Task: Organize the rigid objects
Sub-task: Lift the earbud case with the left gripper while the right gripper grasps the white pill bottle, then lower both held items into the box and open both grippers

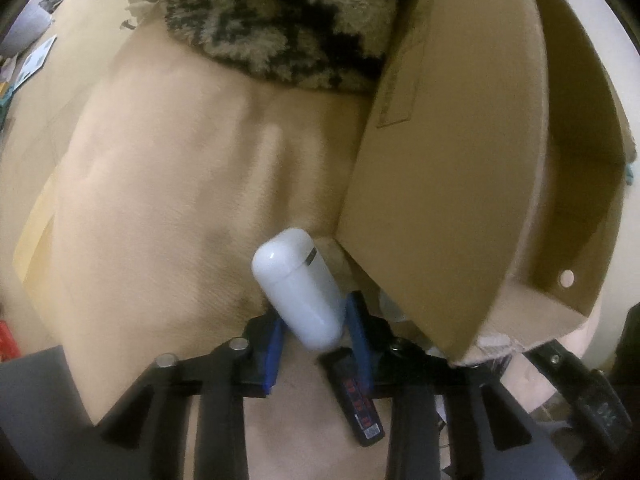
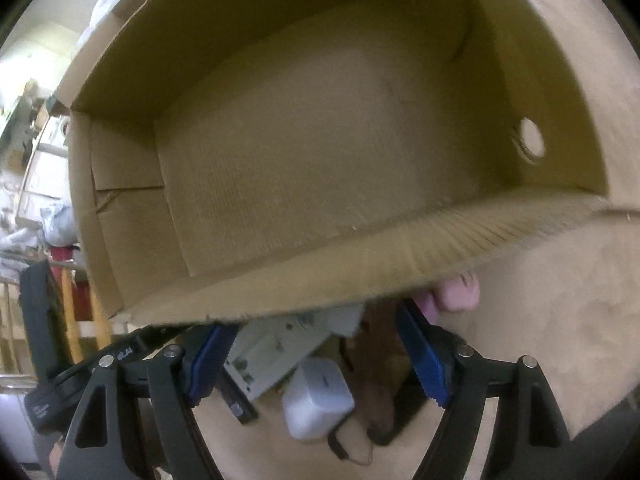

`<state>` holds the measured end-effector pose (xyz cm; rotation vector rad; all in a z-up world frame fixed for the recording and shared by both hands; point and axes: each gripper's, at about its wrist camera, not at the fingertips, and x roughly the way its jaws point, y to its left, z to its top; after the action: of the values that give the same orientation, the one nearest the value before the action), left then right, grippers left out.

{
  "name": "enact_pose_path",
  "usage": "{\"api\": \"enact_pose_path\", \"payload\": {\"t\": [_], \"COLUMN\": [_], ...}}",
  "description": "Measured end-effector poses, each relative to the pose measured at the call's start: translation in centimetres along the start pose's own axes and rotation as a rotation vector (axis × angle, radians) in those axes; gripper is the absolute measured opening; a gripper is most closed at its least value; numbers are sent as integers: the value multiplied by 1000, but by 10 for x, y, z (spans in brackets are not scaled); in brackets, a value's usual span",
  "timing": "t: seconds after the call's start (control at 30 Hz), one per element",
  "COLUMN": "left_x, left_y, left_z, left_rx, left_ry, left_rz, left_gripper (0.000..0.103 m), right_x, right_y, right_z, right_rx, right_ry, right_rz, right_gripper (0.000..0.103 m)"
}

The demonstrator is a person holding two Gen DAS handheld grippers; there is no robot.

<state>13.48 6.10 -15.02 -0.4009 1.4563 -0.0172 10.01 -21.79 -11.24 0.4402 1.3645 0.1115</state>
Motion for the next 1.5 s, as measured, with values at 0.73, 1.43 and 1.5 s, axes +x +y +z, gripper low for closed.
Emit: {"api": "enact_pose_path", "payload": {"t": [0.73,1.43,1.5], "left_x": [-68,-96,-85], "left_y": [-10,-131,-139], "left_z": [-44,-38,-32], "left_rx": [196,413,432], "left_ry": [-232,-369,-356], "left_rz": [166,189,202], "left_gripper": [18,18,18], "right_x": [-36,-75,-62], "right_y": [-4,16,14], "right_z": [-31,46,52], "right_rx": [-96,-283,-284], "right_ry": [-56,-156,-145], "right_rz": [74,8,-15], "right_gripper": [55,55,55]}}
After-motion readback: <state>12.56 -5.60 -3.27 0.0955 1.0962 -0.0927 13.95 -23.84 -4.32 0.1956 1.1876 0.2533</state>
